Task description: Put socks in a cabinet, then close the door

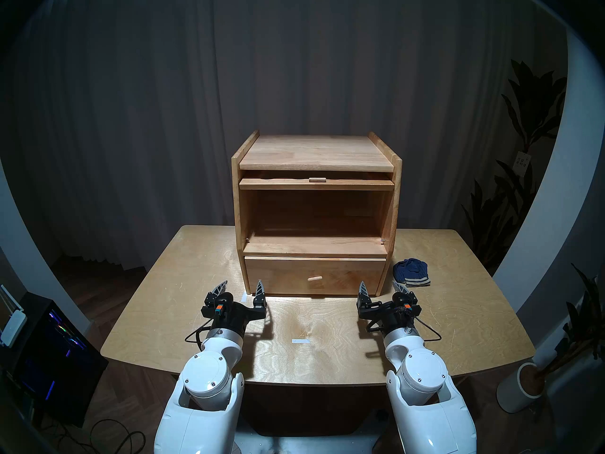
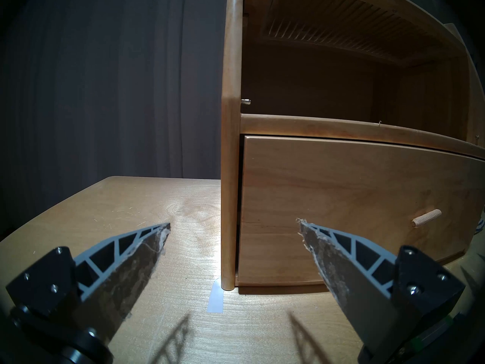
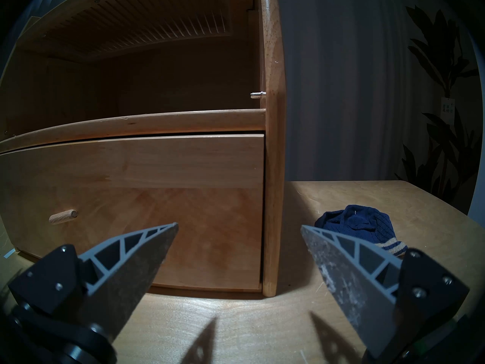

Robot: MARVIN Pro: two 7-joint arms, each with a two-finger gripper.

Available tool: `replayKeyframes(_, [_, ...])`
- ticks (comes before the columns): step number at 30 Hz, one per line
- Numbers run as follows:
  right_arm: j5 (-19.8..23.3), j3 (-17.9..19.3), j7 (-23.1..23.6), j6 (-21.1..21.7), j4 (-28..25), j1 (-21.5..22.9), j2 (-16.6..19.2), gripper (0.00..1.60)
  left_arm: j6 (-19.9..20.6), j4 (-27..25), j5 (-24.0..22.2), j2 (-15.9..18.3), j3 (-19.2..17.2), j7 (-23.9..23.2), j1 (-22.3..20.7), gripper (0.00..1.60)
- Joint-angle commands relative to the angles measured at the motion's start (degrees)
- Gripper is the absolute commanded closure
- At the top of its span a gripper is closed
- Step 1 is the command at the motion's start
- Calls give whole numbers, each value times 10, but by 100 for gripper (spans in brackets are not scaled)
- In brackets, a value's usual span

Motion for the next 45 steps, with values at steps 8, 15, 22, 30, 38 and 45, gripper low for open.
replayKeyframes(8, [-125, 132, -38, -17, -110, -17, 113, 0, -3, -6, 0, 0, -1, 0, -4, 0])
replayKeyframes(15, [-229, 192, -1, -6, -114, -17, 159, 0, -3, -4, 0, 0, -1, 0, -5, 0])
replayKeyframes(22, [-319, 226, 84, -12, -107, -6, 208, 0, -3, -2, 0, 0, -1, 0, -6, 0])
replayKeyframes(30, [-406, 209, 182, -35, -97, 13, 266, 0, -3, -1, 1, 0, -1, 0, -6, 0])
replayKeyframes(38, [-491, 167, 268, -68, -51, 35, 304, 0, -4, -2, 1, 0, -1, 0, -6, 0])
replayKeyframes(45, [-548, 142, 345, -116, 16, 77, 341, 0, -4, -4, 1, 0, -1, 0, -5, 0])
